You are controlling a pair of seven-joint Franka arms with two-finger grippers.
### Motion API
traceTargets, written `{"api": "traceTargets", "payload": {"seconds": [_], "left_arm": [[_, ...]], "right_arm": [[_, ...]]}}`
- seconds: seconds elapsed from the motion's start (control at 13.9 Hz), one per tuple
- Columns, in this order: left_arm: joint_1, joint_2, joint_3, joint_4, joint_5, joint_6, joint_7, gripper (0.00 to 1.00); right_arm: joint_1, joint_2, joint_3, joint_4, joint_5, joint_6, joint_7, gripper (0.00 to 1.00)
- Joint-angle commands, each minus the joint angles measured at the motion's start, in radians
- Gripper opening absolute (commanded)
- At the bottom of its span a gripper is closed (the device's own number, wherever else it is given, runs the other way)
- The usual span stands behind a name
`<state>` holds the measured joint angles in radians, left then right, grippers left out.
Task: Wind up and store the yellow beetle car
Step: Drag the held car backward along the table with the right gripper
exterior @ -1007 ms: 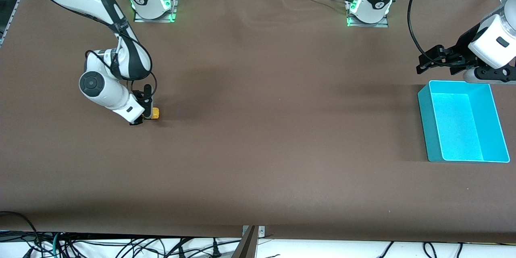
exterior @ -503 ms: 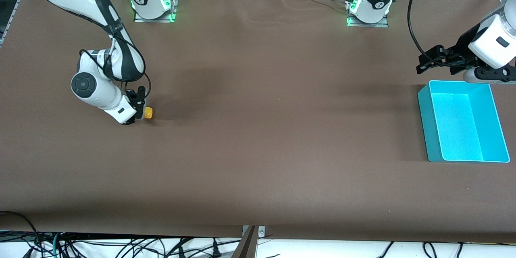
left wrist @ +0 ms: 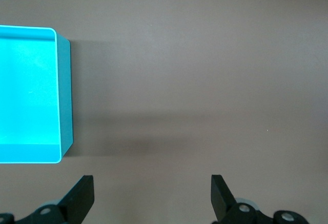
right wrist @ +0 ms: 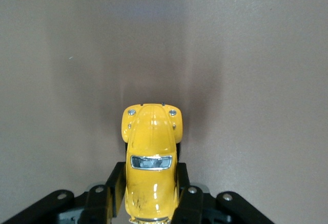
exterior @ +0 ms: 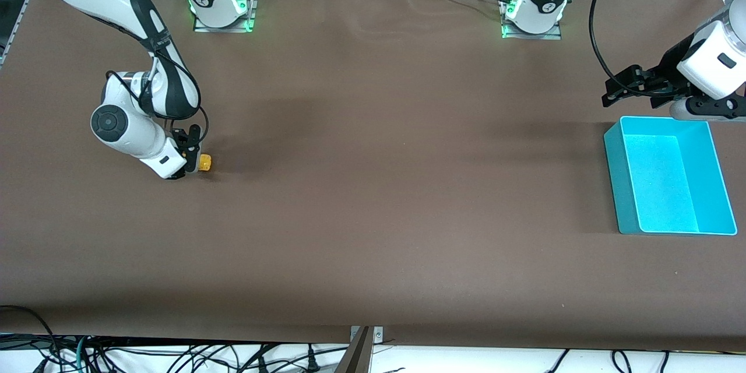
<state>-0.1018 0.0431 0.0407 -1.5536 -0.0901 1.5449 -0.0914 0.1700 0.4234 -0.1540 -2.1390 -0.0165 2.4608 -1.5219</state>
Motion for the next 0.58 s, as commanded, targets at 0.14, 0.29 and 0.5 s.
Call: {"api": "traceTargets", "payload": {"seconds": [0.14,0.29,0.5], "left_arm": [[0.004,-0.019,-0.002,-0.022,0.003,0.014,-0.008,1.0],[0.004,-0.019,-0.002,-0.022,0.003,0.014,-0.008,1.0],[0.004,-0.019,-0.002,-0.022,0.003,0.014,-0.01,1.0]], "right_arm": [[-0.009,0.015,-0.029,-0.05,-0.008,-0.011,-0.079,0.03],[-0.012,0.018,-0.053,-0.05,-0.008,-0.011,-0.115,0.03],[-0.014,0.018,-0.055,-0.05,-0.008,-0.011,-0.113,0.04]]}}
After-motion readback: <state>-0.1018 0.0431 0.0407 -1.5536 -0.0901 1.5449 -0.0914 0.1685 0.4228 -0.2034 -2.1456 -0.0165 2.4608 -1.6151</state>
